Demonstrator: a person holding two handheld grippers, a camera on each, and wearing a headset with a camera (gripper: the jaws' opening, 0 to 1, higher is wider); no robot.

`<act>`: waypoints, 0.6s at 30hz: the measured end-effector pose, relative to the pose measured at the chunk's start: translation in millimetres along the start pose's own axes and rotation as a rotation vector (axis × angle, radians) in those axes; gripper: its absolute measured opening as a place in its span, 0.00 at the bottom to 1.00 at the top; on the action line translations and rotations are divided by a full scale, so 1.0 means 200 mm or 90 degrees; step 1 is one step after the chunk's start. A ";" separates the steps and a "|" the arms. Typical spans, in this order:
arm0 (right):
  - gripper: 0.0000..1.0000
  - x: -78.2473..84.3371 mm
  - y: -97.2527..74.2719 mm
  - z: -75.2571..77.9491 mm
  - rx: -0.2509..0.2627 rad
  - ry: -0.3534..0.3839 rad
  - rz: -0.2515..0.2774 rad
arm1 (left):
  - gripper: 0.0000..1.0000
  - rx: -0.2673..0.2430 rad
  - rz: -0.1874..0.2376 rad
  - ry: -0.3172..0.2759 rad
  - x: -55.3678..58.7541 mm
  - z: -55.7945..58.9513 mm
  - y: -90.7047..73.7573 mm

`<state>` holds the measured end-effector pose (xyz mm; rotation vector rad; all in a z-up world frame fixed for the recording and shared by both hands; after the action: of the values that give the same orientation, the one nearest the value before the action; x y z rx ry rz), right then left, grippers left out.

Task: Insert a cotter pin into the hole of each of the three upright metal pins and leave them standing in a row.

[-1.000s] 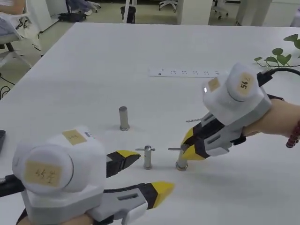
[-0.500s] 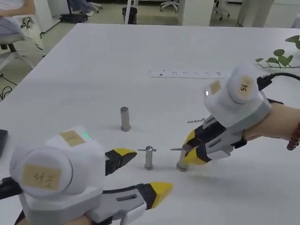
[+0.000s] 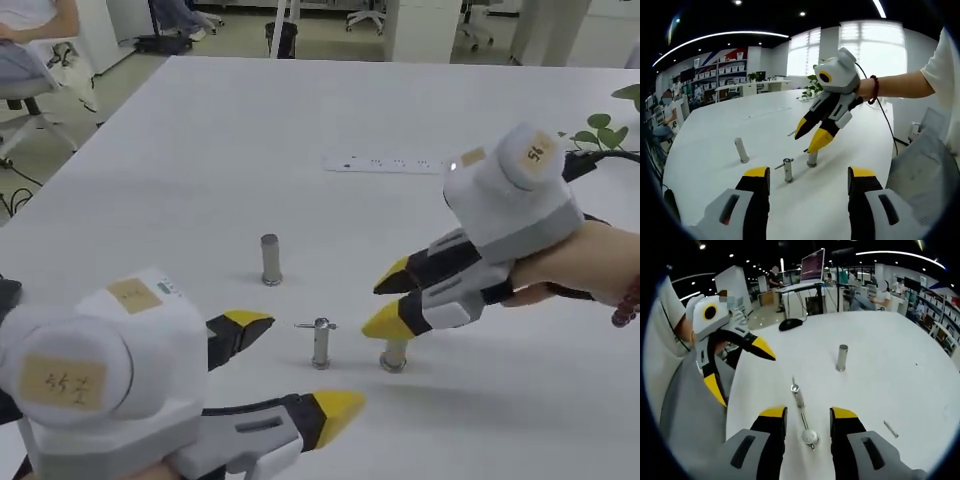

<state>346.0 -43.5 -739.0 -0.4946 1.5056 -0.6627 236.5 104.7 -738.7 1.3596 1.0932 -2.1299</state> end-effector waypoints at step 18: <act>0.35 -0.17 0.14 0.19 0.092 0.042 0.084 | 0.76 -0.017 0.026 -0.022 -0.04 -0.06 -0.02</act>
<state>388.1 -4.5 -732.6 -0.2626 1.5252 -0.6844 244.1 116.2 -732.0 1.3165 1.0677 -2.0949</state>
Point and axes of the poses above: the centre of the closed fingertips' face, and the gripper's own axes: y roughly forward along the fingers, z roughly to its right, x roughly out of its underside, the point moved 8 cm from there along -y, roughly backward along the fingers, and after that the axes turned 9 degrees about -y, right-handed, at the moved point
